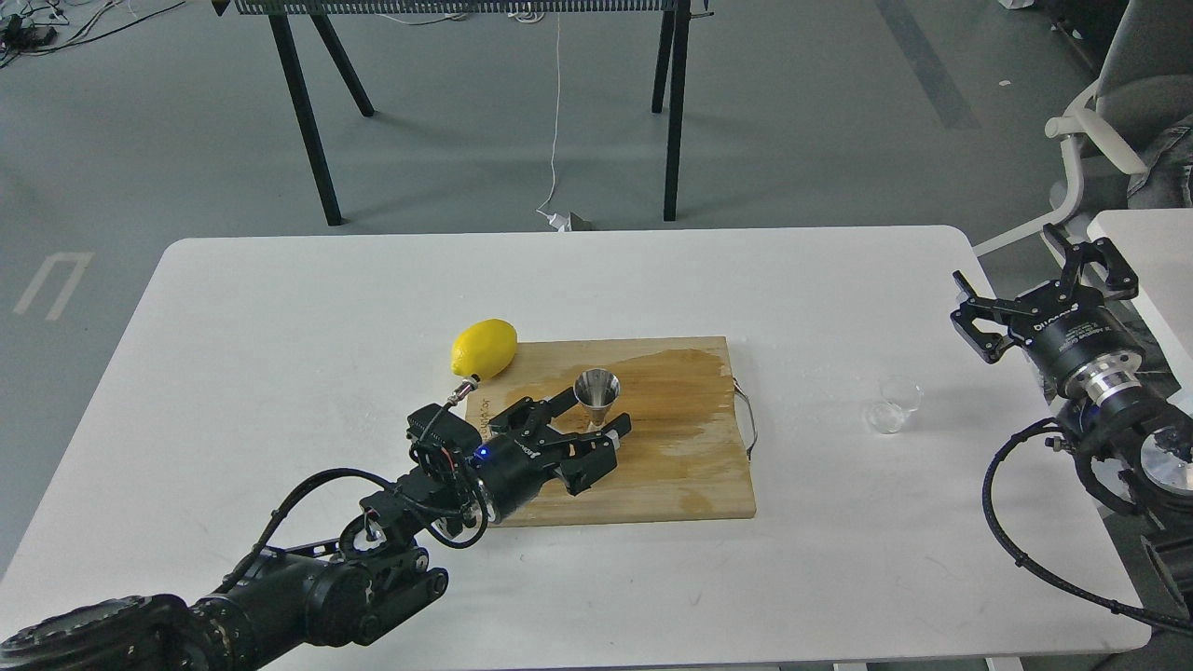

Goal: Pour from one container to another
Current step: 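Lower the jigger onto the board and set it upright, then open the left gripper and withdraw it from the jigger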

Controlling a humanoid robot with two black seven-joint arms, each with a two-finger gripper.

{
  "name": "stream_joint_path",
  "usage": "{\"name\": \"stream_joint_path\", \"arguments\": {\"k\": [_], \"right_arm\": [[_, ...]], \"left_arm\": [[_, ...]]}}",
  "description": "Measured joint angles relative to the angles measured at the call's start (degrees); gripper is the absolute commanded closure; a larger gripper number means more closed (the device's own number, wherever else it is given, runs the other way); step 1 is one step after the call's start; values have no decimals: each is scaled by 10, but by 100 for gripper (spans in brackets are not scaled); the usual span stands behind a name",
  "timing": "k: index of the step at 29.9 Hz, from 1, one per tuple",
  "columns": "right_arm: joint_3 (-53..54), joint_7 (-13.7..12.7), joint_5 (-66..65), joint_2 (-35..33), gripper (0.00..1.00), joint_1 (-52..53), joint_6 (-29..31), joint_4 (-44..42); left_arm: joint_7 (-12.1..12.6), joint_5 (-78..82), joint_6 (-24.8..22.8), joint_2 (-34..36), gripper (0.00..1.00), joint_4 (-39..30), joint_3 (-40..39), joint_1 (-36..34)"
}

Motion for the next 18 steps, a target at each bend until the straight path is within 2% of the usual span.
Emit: {"name": "stream_joint_path", "arguments": {"k": [18], "right_arm": [[0, 0, 0, -1, 0, 0, 0, -1]], "left_arm": [[0, 0, 0, 18, 8, -1, -1, 14]]}}
